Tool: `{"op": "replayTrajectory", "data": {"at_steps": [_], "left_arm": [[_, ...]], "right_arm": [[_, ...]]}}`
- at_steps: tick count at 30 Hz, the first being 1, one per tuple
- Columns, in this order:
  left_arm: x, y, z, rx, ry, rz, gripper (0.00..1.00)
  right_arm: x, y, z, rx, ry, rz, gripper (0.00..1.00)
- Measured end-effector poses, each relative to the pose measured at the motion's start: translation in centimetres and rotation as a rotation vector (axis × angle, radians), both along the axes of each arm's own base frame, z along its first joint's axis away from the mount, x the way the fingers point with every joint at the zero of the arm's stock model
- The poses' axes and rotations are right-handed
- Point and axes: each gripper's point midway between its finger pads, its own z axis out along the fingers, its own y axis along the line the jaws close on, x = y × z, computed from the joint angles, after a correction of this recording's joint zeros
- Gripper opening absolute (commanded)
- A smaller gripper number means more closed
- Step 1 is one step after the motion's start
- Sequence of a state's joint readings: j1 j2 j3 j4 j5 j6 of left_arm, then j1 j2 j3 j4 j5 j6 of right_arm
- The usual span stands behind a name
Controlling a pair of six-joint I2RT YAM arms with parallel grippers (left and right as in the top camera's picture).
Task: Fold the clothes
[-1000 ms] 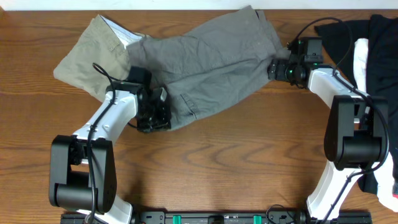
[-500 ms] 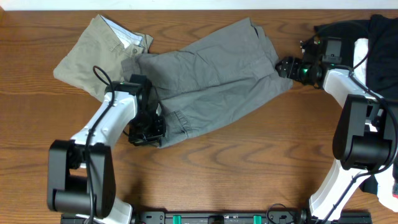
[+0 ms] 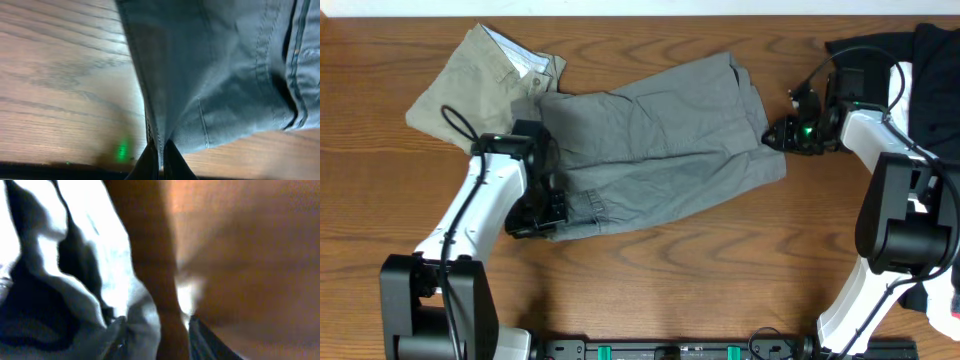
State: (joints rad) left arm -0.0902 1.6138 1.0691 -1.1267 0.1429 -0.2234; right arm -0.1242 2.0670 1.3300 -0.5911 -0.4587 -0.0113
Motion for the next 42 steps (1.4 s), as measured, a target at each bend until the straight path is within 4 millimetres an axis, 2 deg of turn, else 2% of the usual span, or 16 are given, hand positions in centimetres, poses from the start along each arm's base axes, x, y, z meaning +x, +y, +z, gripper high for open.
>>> {"op": "replayTrajectory", "data": {"at_steps": [1, 3, 7, 12, 14, 17, 20, 23, 27, 29, 31, 34, 36, 38, 39, 42], "left_arm": [[0.1, 0.2, 0.0, 0.005, -0.003, 0.013, 0.07], [0.2, 0.5, 0.0, 0.012, -0.006, 0.025, 0.11], [0.3, 0.7, -0.1, 0.023, -0.009, 0.034, 0.24], [0.4, 1.0, -0.1, 0.04, -0.015, 0.04, 0.25], [0.6, 1.2, -0.1, 0.05, -0.021, 0.037, 0.25], [1.1, 1.4, 0.1, 0.063, -0.038, 0.035, 0.25], [2.6, 1.4, 1.0, 0.066, -0.091, 0.034, 0.27], [4.9, 1.3, 2.0, 0.06, -0.176, 0.025, 0.47], [7.3, 1.4, 2.9, 0.055, -0.281, 0.036, 0.61], [8.1, 1.5, 3.0, 0.053, -0.311, 0.04, 0.7], [8.8, 1.7, 3.1, 0.053, -0.339, 0.053, 0.86], [9.3, 2.4, 3.2, 0.054, -0.359, 0.078, 0.88], [9.5, 3.0, 3.2, 0.058, -0.364, 0.101, 0.9], [9.5, 3.9, 3.2, 0.063, -0.366, 0.134, 0.91], [9.5, 4.2, 3.2, 0.065, -0.365, 0.148, 0.91], [9.7, 5.2, 3.2, 0.07, -0.373, 0.182, 0.91]], "right_arm": [[-0.7, 0.0, -0.1, -0.003, 0.028, 0.009, 0.27], [-1.8, 0.0, -0.3, -0.008, 0.069, 0.023, 0.27], [-2.6, 0.0, -0.2, -0.017, 0.096, 0.037, 0.38], [-1.5, -0.5, 0.8, -0.06, 0.026, 0.053, 0.55], [-0.6, -0.6, 2.0, -0.065, -0.036, 0.058, 0.59], [1.1, -0.2, 5.3, -0.05, -0.164, 0.069, 0.59], [2.0, 0.6, 8.5, -0.012, -0.267, 0.089, 0.58], [1.9, 1.8, 9.4, 0.026, -0.288, 0.114, 0.57], [1.7, 3.8, 8.4, 0.051, -0.266, 0.159, 0.55], [1.7, 4.9, 7.4, 0.055, -0.252, 0.183, 0.53], [1.6, 6.1, 6.1, 0.061, -0.231, 0.208, 0.49], [1.5, 7.2, 4.7, 0.066, -0.211, 0.235, 0.37], [1.3, 8.0, 4.0, 0.067, -0.201, 0.256, 0.18], [1.2, 8.6, 3.9, 0.072, -0.198, 0.267, 0.05], [1.2, 8.8, 4.0, 0.072, -0.203, 0.27, 0.01], [1.3, 8.9, 4.1, 0.076, -0.202, 0.263, 0.01]]}}
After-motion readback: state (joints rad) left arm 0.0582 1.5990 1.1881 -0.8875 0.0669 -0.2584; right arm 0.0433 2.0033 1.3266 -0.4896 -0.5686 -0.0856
